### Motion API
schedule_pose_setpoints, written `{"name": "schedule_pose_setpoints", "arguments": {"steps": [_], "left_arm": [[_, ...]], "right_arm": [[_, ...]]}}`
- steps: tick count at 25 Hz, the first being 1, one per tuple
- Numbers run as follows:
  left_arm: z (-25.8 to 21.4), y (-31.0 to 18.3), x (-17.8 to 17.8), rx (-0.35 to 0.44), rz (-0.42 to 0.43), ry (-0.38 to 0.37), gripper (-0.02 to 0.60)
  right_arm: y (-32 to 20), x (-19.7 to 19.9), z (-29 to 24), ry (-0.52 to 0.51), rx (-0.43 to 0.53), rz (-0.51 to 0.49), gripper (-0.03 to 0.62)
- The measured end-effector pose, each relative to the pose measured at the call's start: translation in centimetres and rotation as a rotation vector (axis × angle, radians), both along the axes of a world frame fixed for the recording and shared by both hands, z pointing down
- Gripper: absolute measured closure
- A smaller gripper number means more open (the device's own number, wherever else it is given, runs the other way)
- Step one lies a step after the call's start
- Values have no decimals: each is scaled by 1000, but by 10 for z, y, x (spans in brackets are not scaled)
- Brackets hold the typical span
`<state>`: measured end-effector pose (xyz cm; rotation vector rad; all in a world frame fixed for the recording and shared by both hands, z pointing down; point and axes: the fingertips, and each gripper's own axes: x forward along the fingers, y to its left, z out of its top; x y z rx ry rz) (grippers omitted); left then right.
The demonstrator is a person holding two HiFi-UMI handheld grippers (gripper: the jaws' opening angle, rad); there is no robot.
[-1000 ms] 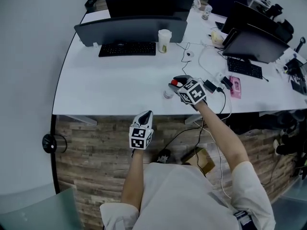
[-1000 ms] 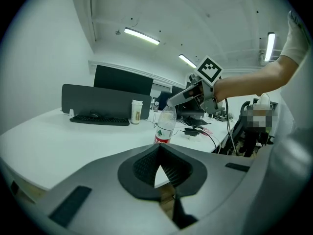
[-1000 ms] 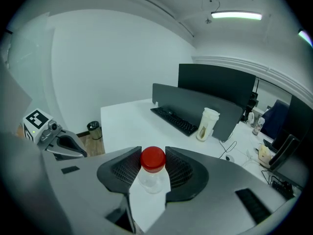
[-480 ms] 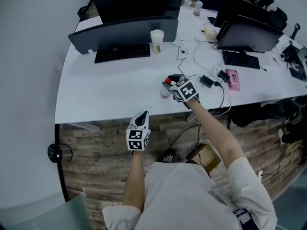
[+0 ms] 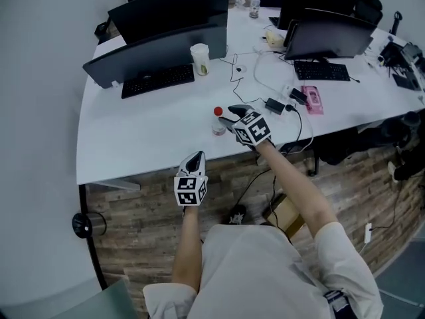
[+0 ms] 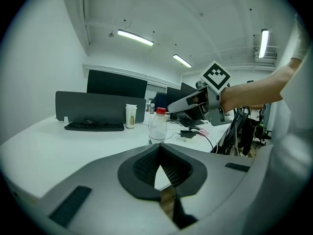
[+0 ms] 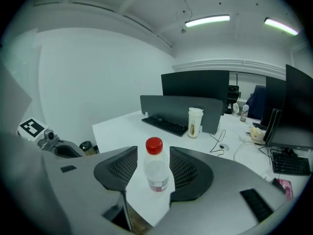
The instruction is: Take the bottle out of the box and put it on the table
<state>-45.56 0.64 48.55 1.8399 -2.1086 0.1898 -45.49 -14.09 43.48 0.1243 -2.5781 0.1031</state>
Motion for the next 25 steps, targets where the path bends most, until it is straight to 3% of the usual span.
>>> {"name": "schedule_pose_setpoints", "arguments": {"steps": [8,19,25], "left_arm": [[-16,-5,34,10,8,-15,569],[-54,21,88,52,-99,17,569],[-69,37,118,70,-125,-8,569]], "right_arm": [[18,68,2,-66,-63,66,359],[62,171,3,-149,-104,143,361],[104,211,6,-209,-147,142,373]]}}
